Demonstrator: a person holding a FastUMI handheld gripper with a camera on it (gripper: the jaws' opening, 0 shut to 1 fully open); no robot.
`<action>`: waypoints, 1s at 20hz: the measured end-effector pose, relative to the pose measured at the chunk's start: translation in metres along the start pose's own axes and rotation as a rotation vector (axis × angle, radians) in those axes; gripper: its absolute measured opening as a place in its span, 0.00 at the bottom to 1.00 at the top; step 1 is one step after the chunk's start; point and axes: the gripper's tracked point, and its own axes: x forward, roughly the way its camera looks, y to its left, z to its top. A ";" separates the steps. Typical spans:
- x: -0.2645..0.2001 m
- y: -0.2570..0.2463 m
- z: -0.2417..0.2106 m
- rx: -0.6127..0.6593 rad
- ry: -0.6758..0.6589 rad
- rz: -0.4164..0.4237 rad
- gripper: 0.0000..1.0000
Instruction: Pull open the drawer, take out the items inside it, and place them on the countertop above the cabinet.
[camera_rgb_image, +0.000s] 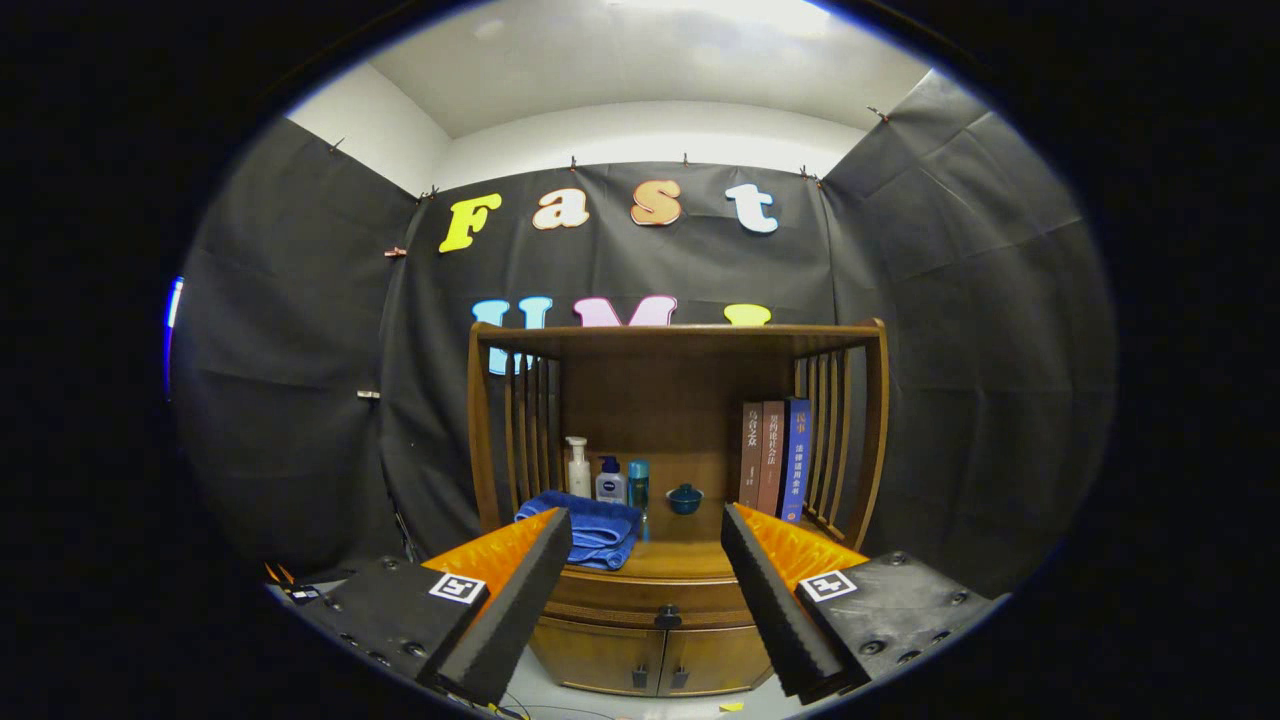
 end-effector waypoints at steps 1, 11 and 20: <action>0.005 -0.001 -0.007 0.009 0.012 0.000 0.98; 0.058 -0.011 -0.087 0.018 0.102 -0.006 0.98; 0.110 -0.018 -0.169 0.026 0.194 -0.004 0.99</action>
